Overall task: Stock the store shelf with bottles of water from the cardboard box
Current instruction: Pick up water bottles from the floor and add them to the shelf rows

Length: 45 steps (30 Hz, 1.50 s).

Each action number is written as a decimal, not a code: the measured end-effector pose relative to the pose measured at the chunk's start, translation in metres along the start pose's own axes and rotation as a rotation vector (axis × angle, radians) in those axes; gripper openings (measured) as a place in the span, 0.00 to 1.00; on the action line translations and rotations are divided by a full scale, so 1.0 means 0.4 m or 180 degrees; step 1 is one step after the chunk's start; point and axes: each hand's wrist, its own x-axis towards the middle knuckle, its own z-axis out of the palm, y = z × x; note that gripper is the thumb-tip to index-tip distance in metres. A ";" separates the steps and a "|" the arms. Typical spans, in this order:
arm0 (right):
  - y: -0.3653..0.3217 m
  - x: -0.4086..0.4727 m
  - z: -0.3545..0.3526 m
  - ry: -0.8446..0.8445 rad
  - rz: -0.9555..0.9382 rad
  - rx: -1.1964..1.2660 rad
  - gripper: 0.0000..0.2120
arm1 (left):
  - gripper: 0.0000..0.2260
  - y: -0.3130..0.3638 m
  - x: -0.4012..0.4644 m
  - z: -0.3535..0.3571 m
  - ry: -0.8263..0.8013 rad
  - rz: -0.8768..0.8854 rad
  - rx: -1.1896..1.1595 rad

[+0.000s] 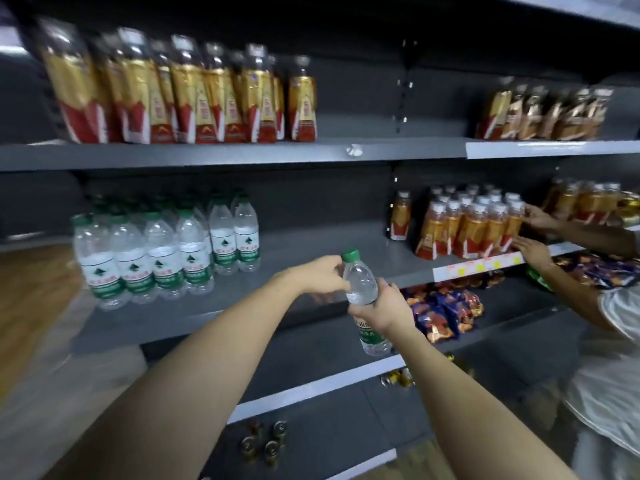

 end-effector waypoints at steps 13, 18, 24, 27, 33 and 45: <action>-0.338 0.034 0.213 -0.0531 -0.0731 0.0716 0.30 | 0.15 -0.201 -0.101 -0.162 0.1891 -0.0392 -0.0935; -0.441 0.085 0.280 -0.0826 -0.0832 0.0799 0.29 | 0.14 -0.286 -0.079 -0.265 0.2153 -0.0484 -0.0671; -0.495 0.196 0.319 -0.1300 -0.0975 0.0054 0.26 | 0.14 -0.374 -0.034 -0.372 0.2258 -0.0505 -0.0195; -0.499 0.241 0.350 -0.1315 -0.0881 -0.0409 0.21 | 0.12 -0.422 -0.009 -0.414 0.2430 -0.0523 -0.0386; -0.473 0.278 0.396 -0.1476 -0.0694 -0.0963 0.14 | 0.18 -0.480 0.016 -0.431 0.2549 -0.0594 -0.0161; -0.515 0.353 0.429 -0.1751 -0.0851 -0.1356 0.14 | 0.25 -0.466 0.029 -0.495 0.1923 -0.0835 0.1034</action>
